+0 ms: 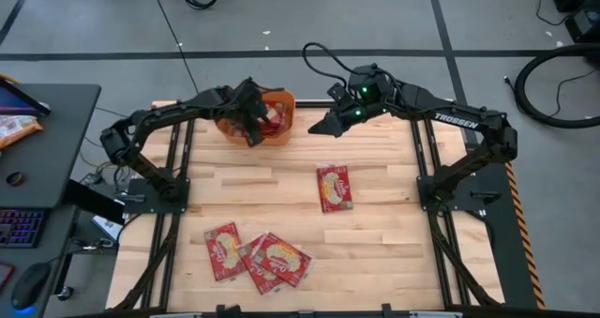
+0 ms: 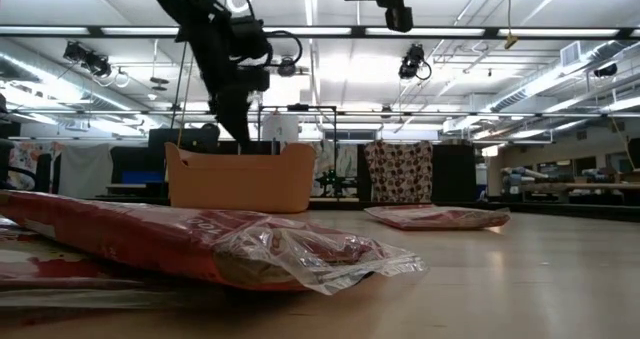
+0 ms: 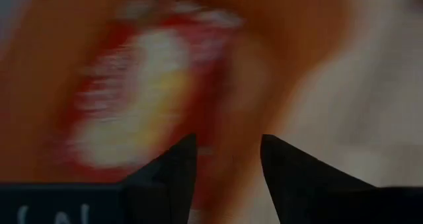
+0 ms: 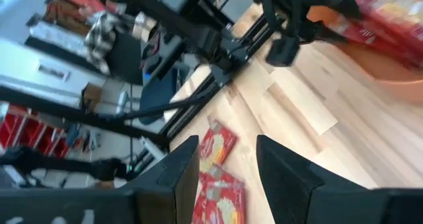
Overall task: Sort popcorn bags into baskets
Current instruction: Put the popcorn bag into the orange bin
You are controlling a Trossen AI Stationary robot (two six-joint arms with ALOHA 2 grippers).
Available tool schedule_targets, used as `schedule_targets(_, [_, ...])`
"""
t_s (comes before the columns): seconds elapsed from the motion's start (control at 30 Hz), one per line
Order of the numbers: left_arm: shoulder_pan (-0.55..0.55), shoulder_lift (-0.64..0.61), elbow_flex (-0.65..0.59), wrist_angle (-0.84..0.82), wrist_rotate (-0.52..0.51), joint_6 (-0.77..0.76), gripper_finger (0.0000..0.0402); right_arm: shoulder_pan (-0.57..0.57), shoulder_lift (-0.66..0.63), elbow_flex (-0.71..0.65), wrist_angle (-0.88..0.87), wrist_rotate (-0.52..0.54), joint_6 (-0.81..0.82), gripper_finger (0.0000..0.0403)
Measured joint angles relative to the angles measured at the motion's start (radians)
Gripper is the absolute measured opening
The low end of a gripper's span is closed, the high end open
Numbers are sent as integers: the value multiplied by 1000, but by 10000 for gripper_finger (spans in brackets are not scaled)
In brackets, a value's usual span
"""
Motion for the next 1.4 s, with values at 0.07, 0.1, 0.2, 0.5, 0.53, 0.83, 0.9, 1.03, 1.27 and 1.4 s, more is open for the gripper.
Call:
schedule_targets(0.07, [-15,0,25,-47,175,-63,171,12,0,0,-25,-12,-20,155])
schedule_targets(0.1, [-27,0,34,-63,258,-90,171,17,0,0,-43,-15,-32,155])
schedule_targets(0.2, [-87,-1,40,-100,469,-175,171,33,0,0,-109,-18,-73,155])
schedule_targets(0.5, [-407,-1,38,-292,524,-278,171,82,-15,0,-377,49,-218,155])
schedule_targets(0.53, [-447,-1,37,-303,503,-297,171,89,-20,0,-401,71,-234,155])
schedule_targets(0.83, [-797,0,37,-241,244,-527,171,130,-31,-1,-492,236,-336,155])
schedule_targets(0.9, [-873,0,37,-193,168,-566,171,130,-31,-1,-489,243,-336,155])
schedule_targets(1.03, [-1029,6,37,-88,-59,-588,172,129,-31,-1,-477,245,-336,155])
schedule_targets(1.27, [-1235,97,36,107,-345,-572,172,133,-31,-1,-464,244,-310,155])
schedule_targets(1.4, [-1297,185,36,252,-367,-502,172,141,-31,-1,-467,237,-310,155])
